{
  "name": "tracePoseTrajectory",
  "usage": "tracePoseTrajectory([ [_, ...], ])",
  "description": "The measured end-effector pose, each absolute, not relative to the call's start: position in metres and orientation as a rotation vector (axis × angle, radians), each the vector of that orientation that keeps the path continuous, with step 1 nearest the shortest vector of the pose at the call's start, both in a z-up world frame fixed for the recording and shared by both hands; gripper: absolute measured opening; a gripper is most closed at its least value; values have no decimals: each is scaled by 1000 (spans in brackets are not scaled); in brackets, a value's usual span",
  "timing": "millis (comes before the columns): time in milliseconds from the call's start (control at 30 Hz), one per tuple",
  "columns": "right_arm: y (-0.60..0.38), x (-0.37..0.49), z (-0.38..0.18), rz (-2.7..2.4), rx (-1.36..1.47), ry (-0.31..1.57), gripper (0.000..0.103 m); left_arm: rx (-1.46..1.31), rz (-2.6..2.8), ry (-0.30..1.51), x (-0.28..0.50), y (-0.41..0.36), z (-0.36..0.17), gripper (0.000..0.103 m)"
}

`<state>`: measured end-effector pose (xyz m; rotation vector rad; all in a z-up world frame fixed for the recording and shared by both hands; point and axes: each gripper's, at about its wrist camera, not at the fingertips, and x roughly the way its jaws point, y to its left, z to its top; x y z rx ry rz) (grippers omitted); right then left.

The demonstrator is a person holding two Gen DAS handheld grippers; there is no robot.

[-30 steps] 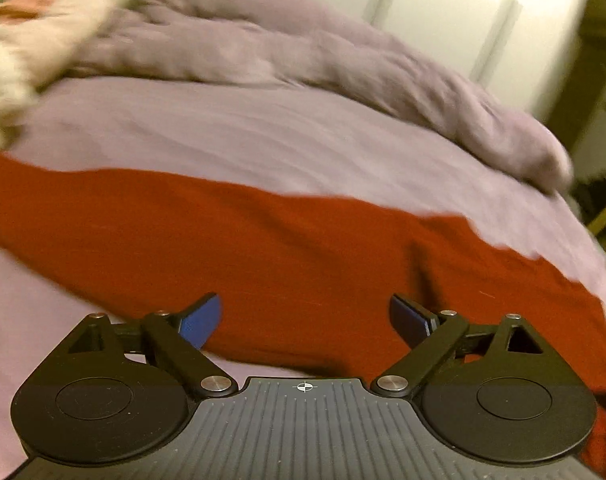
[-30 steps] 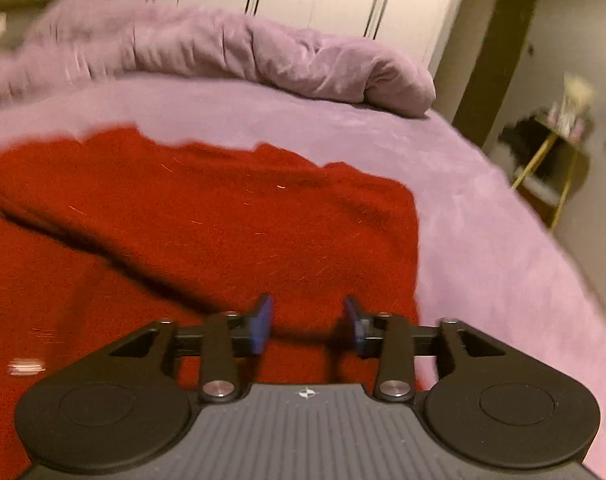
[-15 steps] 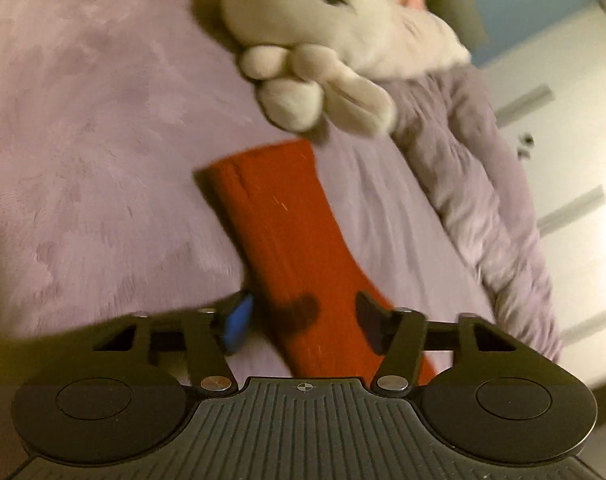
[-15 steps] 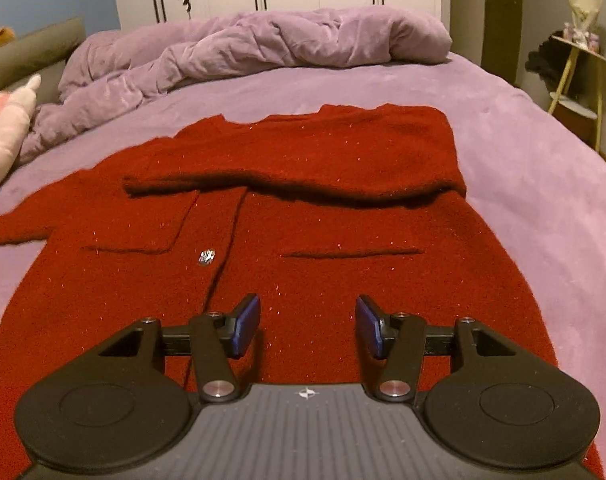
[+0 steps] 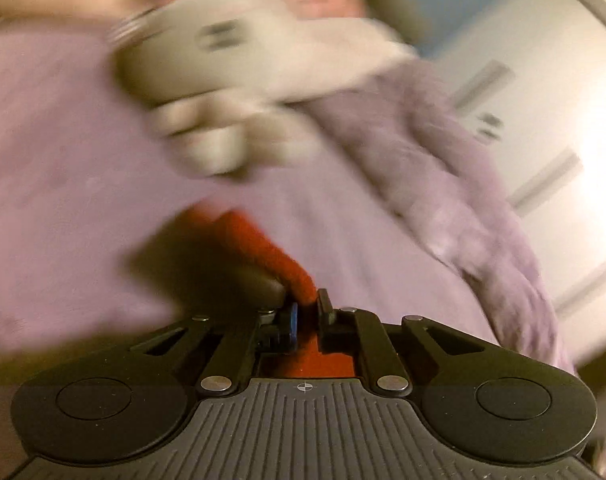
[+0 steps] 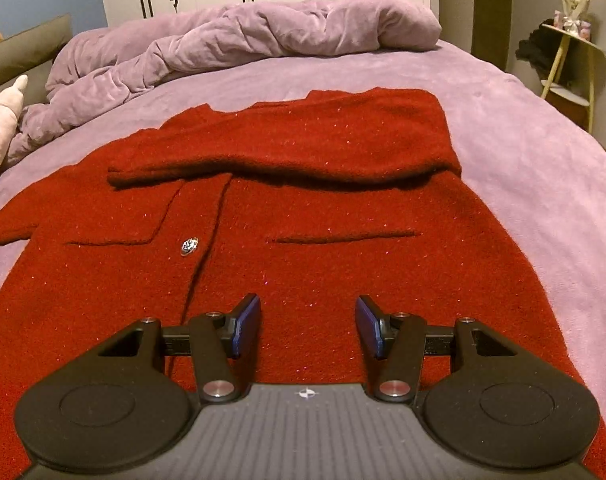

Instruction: Fold small clothes

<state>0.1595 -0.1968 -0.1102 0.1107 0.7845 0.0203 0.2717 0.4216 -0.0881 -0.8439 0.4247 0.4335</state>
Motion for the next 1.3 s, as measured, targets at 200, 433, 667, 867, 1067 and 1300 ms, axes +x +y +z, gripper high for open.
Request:
tracePoseTrajectory([
  [200, -205, 154, -105, 11, 133, 757, 52, -481, 51, 369, 306, 264, -10, 10],
  [433, -223, 152, -92, -3, 156, 717, 52, -193, -250, 483, 323, 73, -28, 50],
  [667, -230, 186, -87, 84, 194, 724, 52, -190, -37, 552, 274, 82, -87, 72],
  [867, -186, 263, -77, 232, 196, 650, 52, -170, 133, 597, 273, 113, -110, 76],
  [1067, -149, 346, -102, 257, 240, 753, 51, -339, 209, 663, 271, 146, -131, 77],
  [1300, -128, 374, -121, 276, 257, 791, 23, -321, 202, 671, 273, 146, -132, 79],
])
